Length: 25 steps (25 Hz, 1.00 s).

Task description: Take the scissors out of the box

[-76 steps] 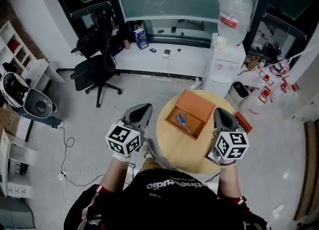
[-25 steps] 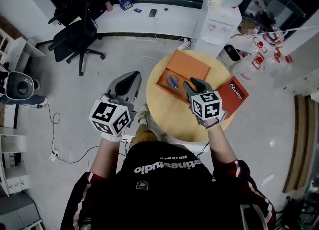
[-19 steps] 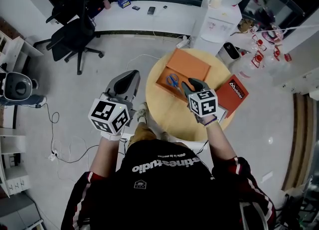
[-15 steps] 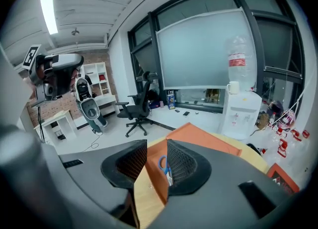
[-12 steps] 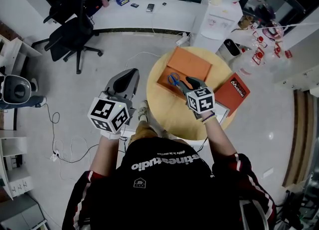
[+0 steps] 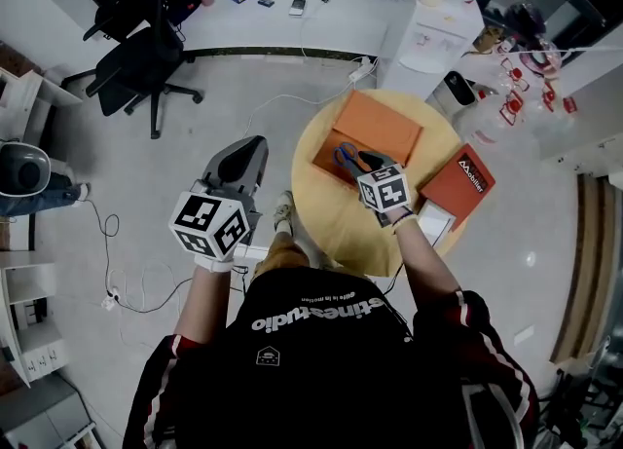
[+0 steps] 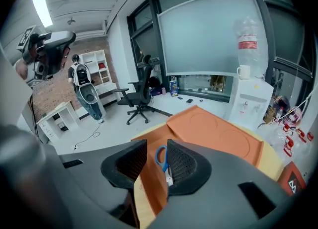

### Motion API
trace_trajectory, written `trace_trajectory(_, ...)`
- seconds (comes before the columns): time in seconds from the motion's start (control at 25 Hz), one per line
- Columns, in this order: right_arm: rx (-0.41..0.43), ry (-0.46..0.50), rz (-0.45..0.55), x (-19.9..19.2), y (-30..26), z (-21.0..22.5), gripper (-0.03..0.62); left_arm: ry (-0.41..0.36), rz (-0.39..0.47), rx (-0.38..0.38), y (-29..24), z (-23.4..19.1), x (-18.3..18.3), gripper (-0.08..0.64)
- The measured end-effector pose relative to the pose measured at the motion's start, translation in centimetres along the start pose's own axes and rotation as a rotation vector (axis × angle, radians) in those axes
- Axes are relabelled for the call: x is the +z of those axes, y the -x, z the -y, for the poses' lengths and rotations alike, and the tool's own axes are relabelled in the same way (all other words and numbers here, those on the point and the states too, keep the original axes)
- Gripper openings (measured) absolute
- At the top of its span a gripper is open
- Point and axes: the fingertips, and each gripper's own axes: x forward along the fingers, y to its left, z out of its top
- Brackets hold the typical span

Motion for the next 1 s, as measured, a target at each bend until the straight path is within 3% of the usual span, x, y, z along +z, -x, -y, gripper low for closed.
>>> trace_trajectory(1.0, 0.007, 0.083, -0.237, -4.1, -8.4, 2.8, 0.133, 0.039, -0.058, 0.054, -1.1, -4.1, -2.1, 0.018)
